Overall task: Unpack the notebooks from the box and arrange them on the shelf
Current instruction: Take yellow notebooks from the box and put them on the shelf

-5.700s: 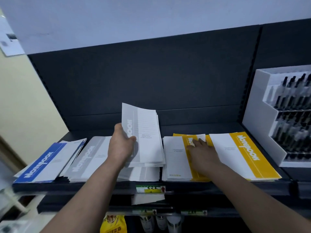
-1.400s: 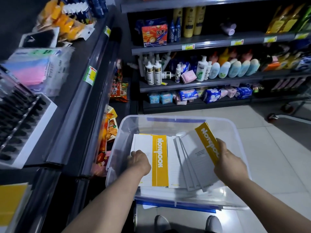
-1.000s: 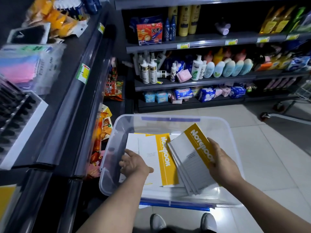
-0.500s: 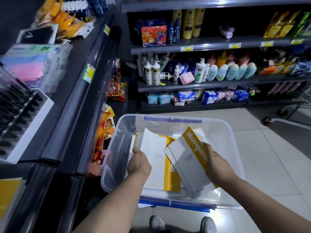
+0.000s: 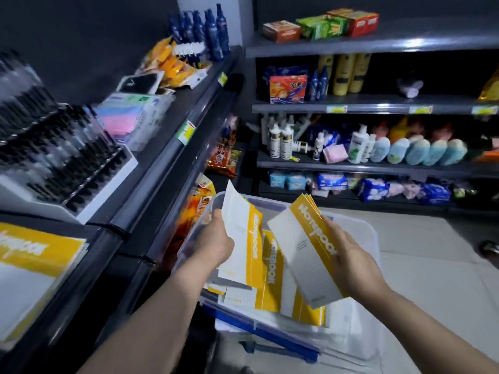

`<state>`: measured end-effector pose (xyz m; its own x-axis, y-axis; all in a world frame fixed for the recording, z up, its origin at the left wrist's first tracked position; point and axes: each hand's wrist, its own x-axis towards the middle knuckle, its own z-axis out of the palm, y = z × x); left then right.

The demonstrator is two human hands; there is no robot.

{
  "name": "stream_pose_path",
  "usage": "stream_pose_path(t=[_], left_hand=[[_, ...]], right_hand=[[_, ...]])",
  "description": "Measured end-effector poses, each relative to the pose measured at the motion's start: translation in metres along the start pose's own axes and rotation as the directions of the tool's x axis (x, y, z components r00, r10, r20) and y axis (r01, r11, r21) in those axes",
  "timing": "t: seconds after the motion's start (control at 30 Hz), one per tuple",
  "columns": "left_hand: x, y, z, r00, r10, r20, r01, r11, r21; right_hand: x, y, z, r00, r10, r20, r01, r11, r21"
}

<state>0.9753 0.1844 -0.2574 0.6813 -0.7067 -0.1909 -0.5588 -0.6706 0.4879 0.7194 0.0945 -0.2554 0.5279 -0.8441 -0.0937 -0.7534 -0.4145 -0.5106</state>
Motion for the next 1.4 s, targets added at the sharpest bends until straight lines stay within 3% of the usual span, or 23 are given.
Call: stream_pose_path(t=[0.2, 0.37, 0.57, 0.7, 0.77, 0.87, 0.93, 1.1, 1.23, 1.4], left_hand=[[-0.056, 0.011, -0.052, 0.962, -0.100, -0.254, 0.106, 0.994, 0.009], [-0.117, 0.019, -0.073, 0.880, -0.144, -0.453, 0.188, 0.981, 0.055], [-0.199, -0.007, -0.094, 0.723, -0.358, -0.591, 0.309, 0.933, -0.186], [-0.248, -0.032, -0.116, 0.633, -0.457, -0.624, 0.365, 0.888, -0.280], [-0.269, -0.051, -0.130, 0.548, -0.514, -0.660, 0.372, 0.856, -0.357], [-0.292, -0.081, -0.153, 0.366, -0.592, -0.718, 0.395, 0.797, -0.456], [-0.303, -0.100, -0.165, 0.290, -0.640, -0.711, 0.367, 0.761, -0.536], [-0.310, -0.143, -0.186, 0.272, -0.680, -0.680, 0.353, 0.728, -0.587], [-0.298, -0.175, -0.212, 0.237, -0.703, -0.670, 0.242, 0.711, -0.660], [-0.273, -0.216, -0.216, 0.313, -0.743, -0.591, 0.501, 0.658, -0.562]], right_hand=[[0.017, 0.000, -0.026, 0.992, -0.101, -0.071, 0.110, 0.984, 0.143], [0.021, -0.018, -0.037, 0.943, -0.315, -0.106, 0.329, 0.932, 0.155], [0.010, -0.076, -0.037, 0.842, -0.516, -0.154, 0.538, 0.821, 0.190], [-0.005, -0.119, -0.024, 0.768, -0.633, -0.098, 0.631, 0.722, 0.285], [-0.015, -0.139, -0.016, 0.726, -0.684, -0.071, 0.668, 0.677, 0.309], [-0.027, -0.166, -0.004, 0.680, -0.732, -0.035, 0.691, 0.625, 0.363], [-0.035, -0.184, 0.003, 0.660, -0.751, -0.006, 0.684, 0.599, 0.416], [-0.050, -0.230, 0.026, 0.654, -0.756, 0.033, 0.645, 0.580, 0.498], [-0.053, -0.269, 0.039, 0.668, -0.742, 0.045, 0.603, 0.577, 0.551], [-0.053, -0.325, 0.055, 0.656, -0.754, 0.037, 0.601, 0.551, 0.579]])
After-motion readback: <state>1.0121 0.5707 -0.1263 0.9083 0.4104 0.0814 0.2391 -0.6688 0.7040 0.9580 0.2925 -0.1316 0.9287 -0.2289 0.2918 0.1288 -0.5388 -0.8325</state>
